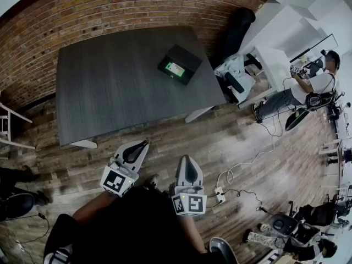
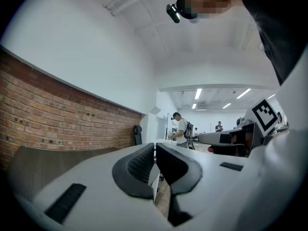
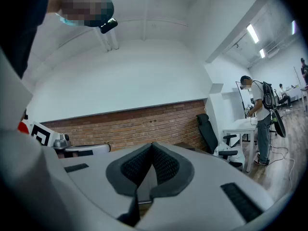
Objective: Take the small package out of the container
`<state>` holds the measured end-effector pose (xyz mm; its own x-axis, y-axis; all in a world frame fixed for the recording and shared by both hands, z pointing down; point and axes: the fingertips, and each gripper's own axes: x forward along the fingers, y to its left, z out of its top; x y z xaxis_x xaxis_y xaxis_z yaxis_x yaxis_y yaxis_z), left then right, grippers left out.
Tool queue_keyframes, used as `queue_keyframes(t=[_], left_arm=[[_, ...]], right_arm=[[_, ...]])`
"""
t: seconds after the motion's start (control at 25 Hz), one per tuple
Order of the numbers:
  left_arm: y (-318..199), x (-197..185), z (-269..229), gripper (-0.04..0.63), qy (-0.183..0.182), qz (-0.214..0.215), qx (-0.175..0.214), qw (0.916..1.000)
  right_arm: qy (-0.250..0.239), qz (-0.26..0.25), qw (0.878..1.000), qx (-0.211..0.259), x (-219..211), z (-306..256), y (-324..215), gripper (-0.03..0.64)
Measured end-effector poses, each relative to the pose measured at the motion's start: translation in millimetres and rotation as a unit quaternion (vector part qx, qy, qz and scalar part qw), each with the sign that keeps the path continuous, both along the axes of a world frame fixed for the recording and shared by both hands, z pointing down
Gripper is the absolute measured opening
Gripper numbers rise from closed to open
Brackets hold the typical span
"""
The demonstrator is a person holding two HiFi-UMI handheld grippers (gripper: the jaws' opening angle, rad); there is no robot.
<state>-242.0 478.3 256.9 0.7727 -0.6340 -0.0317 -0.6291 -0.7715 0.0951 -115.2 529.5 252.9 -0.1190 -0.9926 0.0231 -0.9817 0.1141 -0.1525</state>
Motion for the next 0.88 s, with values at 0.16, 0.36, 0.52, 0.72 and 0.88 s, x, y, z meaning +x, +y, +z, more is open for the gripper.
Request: queue_keyframes(t=[0.16,0.36,0.52,0.72,0.88], left_arm=[[3,0,3,0.043,-0.002,0.004,-0.002,1.0],[2,0,3,0.043,-0.001,0.008,-0.003,1.0],[3,-4,3,0.043,0.0,0.01,-0.005,0.9999],[5,-14,5,0.042,-0.001,0.012,-0.004,0.9999],[5,-28,7,0.041,0.001,0.013,-0.004,0.9999]], right_arm=[[0.002,-0.001,1.0,0.0,-2,1,1,0.025],[0.004,0.001,1.0,0.0,-4,1,0,0.025],[0.002,0.005,1.0,-0.003,-7,1,0,0.025],[-0.012,0.013,1.0,0.017,-11,-6,4,0.025],[-0.012,0.021,0.999,0.021,-20,-7,5,0.025]])
